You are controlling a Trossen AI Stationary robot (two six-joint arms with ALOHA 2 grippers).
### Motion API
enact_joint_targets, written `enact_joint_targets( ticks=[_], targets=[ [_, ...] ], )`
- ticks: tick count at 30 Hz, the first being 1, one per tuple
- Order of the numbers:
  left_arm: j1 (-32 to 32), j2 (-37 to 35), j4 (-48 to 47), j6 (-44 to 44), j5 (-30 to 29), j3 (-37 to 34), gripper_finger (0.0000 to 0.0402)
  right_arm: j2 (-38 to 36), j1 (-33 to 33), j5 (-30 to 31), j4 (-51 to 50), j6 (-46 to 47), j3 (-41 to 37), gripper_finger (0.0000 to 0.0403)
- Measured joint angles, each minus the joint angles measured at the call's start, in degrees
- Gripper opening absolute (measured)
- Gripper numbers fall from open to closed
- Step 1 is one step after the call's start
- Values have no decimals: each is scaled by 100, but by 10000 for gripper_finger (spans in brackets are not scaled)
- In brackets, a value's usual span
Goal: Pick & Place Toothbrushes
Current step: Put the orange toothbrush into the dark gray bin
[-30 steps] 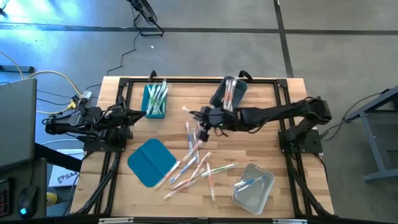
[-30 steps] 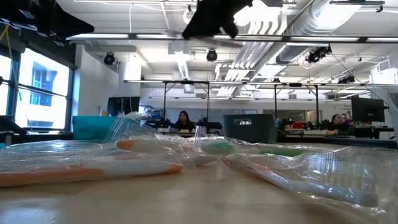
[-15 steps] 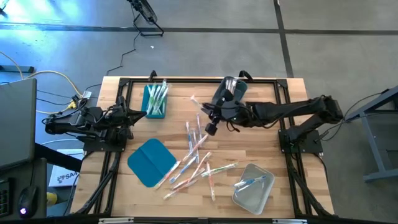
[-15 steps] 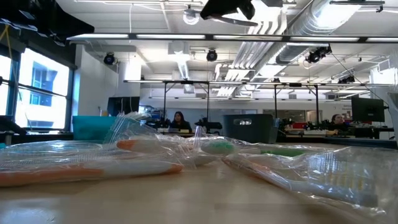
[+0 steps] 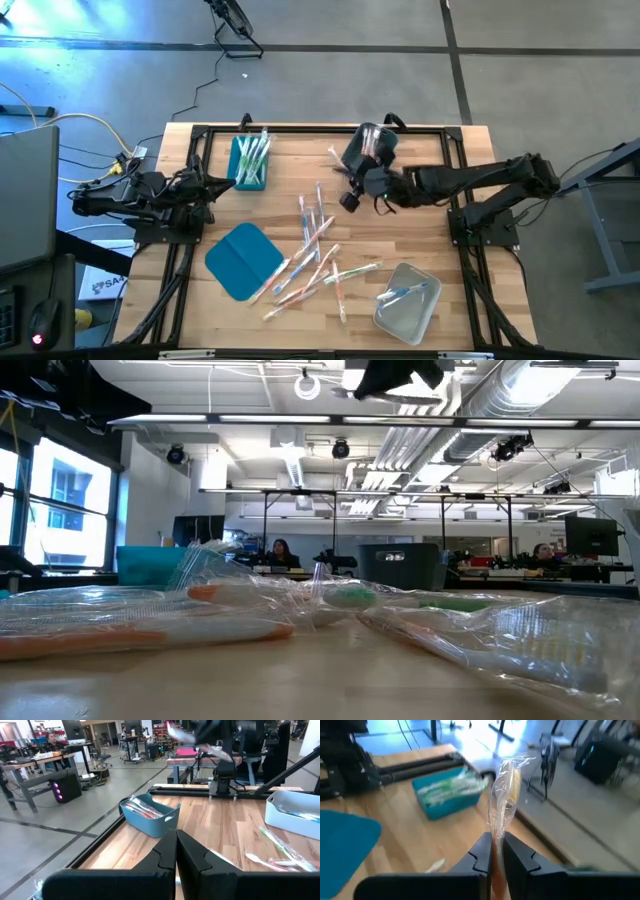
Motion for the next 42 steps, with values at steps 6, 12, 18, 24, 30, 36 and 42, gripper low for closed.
enact_joint_targets(
  ticks=[6, 12, 18, 24, 30, 36, 42],
  targets=[
    [0, 0, -2, -136, 9, 0, 0, -82, 313, 480, 413, 984, -1112, 22],
    [0, 0, 1, -173, 13, 0, 0, -87, 409, 910, 2237, 1262, -2335, 23],
    [0, 0, 18, -170, 13, 0, 0, -85, 284, 1216, 4790, 847, -3501, 23],
    [0, 0, 92, -157, 13, 0, 0, -86, -345, 929, 7507, -169, -4264, 23],
    [0, 0, 176, -141, 15, 1, 0, -87, -1137, 588, 8056, -308, -4399, 23],
    [1, 0, 182, 74, -23, 2, 0, -87, -1788, 373, 8046, -126, -4399, 23],
    [0, 0, 210, 436, -37, 2, 0, -52, -2273, 409, 8092, 114, -4396, 23]
  ],
)
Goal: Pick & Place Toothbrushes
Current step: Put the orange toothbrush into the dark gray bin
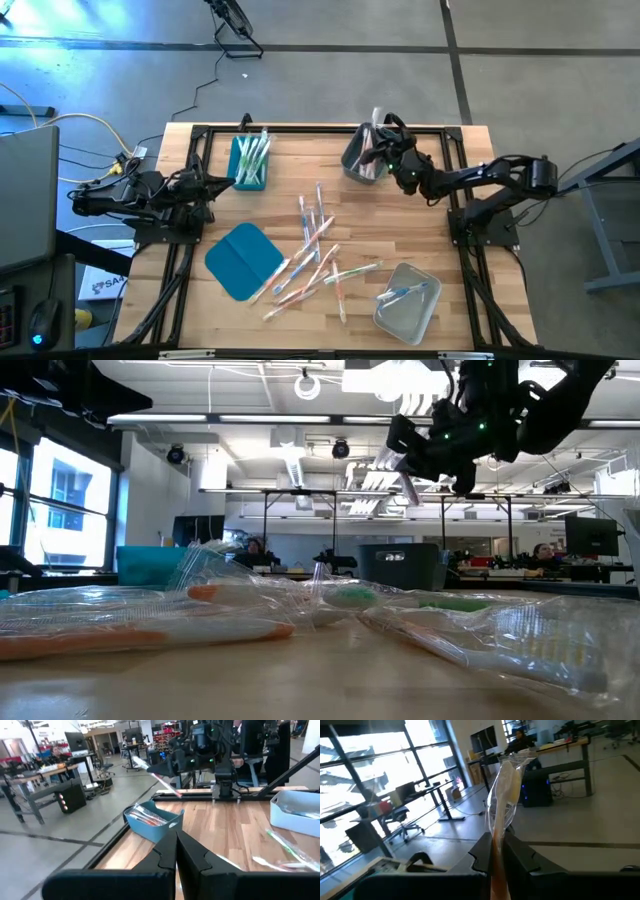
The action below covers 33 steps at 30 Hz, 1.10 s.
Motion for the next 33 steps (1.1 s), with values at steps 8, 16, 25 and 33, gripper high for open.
enact_joint_targets(
  ticks=[8, 16, 25, 33],
  targets=[
    [0, -2, 343, 184, -6, 4, 0, 472, -351, -29, 471, 102, 159, 23],
    [0, -2, 406, 314, -17, 4, 0, 1032, -321, 105, -519, -478, 1158, 23],
    [0, -2, 400, 333, -17, 4, 0, 1080, -526, 739, -1996, -480, 1676, 23],
    [0, -2, 400, 333, -15, 4, 0, 1080, -709, 588, -2782, 218, 1676, 23]
  ],
)
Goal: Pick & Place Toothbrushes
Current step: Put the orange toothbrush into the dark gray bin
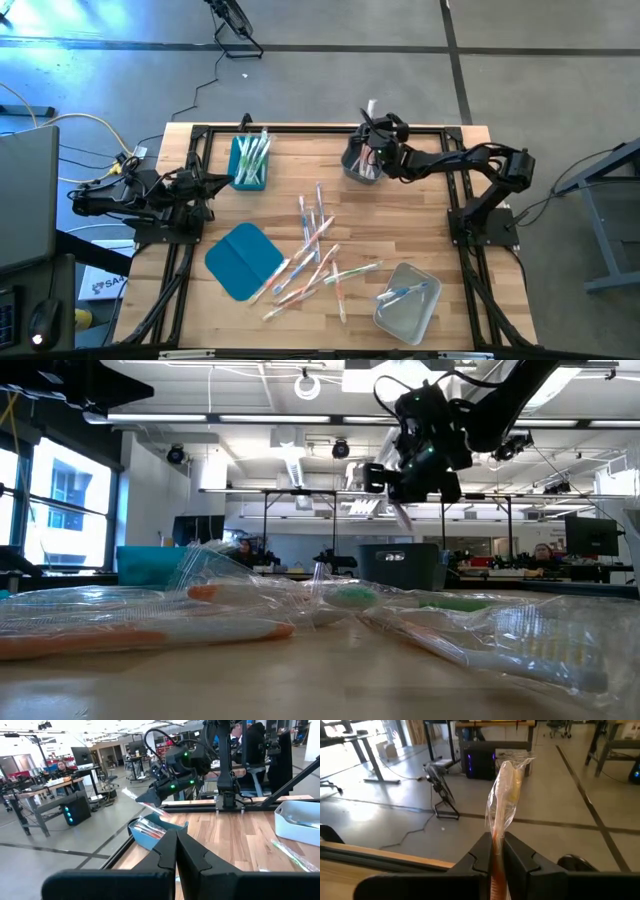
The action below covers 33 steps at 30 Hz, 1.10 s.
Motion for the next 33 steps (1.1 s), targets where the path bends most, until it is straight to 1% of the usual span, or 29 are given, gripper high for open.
enact_joint_targets(
  ticks=[8, 12, 18, 26, 28, 33],
  targets=[
    [0, 0, 1, -2, 2, 0, 0, 23, 0, -12, -110, 58, -2, 23],
    [0, 0, 1, -2, 2, 0, 0, 311, 8, -9, -24, 135, -2, 23],
    [0, 0, 0, -2, 4, 0, 0, 725, -34, 6, 421, 141, -2, 23],
    [1, 0, 2, -2, 4, 0, 0, 996, -118, 30, 437, 143, -2, 23],
    [2, 0, 0, -2, 4, 0, 0, 1016, -115, -48, 400, 142, -2, 23],
    [0, 0, 2, -2, 4, 0, 0, 1016, -112, -507, 398, 143, -2, 24]
  ],
)
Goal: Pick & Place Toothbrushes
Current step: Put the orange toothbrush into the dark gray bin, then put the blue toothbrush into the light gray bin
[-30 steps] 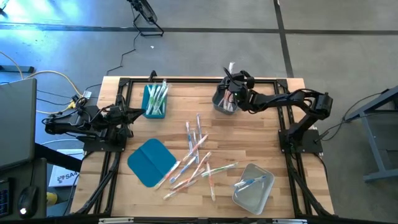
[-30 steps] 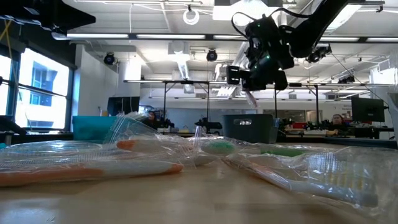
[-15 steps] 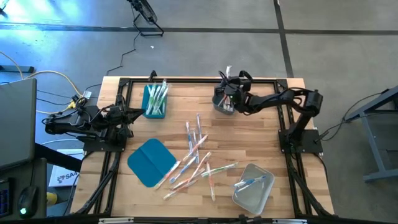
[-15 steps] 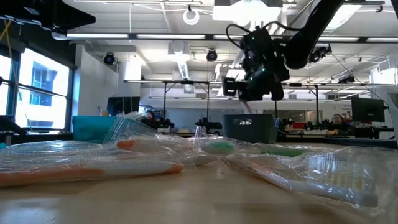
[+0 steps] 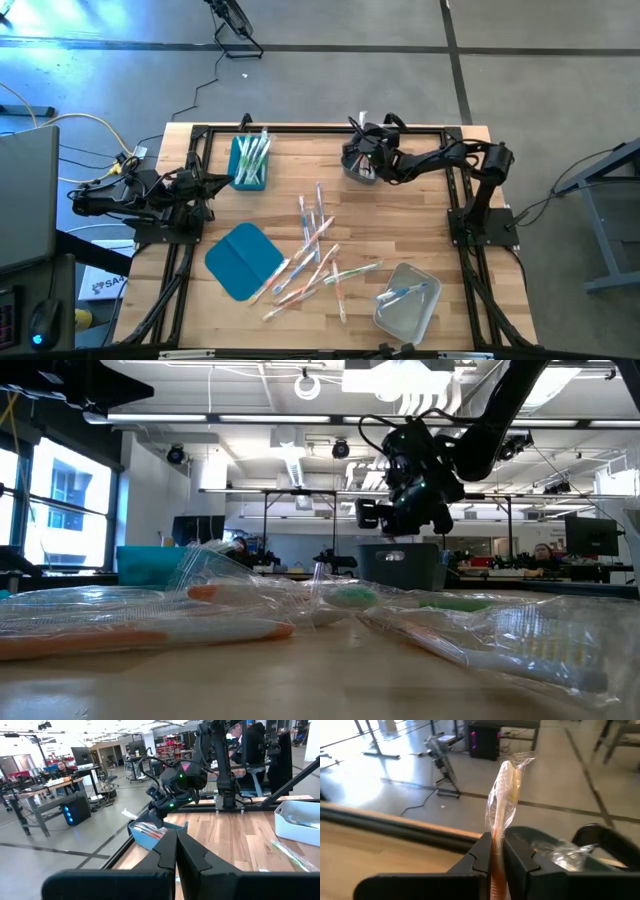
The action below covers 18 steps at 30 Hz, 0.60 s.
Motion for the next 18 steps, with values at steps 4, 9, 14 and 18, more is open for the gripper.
enact_joint_targets(
  ticks=[4, 9, 14, 18],
  targets=[
    [0, 0, 0, 0, 0, 0, 0, 0, 11, -318, -19, 25, 0, 43],
    [1, 0, -2, 0, 0, 0, 0, 0, 132, -353, -181, 480, 0, 79],
    [2, 0, -2, 0, 0, 0, 0, 0, 179, -331, -179, 523, 0, 109],
    [1, 0, -2, 0, 1, -2, 0, 0, 179, -51, -179, 453, 0, 127]
  ],
)
